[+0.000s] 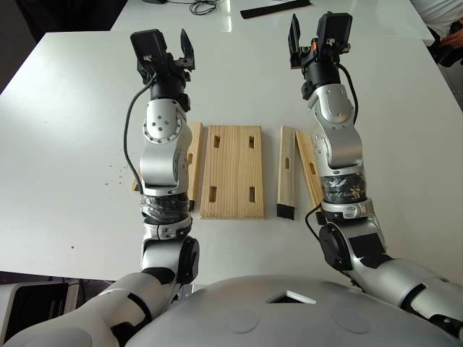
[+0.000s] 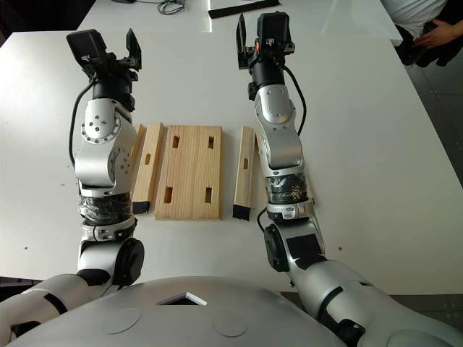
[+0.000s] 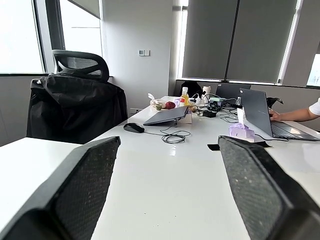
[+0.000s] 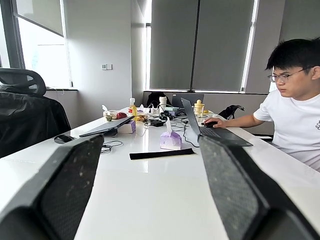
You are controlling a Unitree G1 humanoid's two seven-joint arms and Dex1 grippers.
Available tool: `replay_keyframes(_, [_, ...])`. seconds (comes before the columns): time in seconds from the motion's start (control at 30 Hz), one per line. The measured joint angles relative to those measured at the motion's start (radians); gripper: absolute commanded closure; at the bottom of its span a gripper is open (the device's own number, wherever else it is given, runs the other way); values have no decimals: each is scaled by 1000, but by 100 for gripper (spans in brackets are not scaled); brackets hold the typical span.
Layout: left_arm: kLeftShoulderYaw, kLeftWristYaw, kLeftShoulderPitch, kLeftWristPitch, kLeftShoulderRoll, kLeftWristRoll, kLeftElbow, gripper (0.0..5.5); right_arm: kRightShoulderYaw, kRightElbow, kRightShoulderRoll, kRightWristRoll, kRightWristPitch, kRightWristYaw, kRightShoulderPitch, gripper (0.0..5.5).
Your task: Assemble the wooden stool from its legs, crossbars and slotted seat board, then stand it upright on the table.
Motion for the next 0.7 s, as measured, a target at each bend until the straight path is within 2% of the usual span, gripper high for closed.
replay_keyframes(0.3, [-15,17,4,-29,-3,42,2,185,12,0,-16,-3,-36,28,-1,202])
replay_keyframes(0.7, [5,-26,6,2,-14,-39,-21,185,-5,1,8,23,-38,22,-1,202])
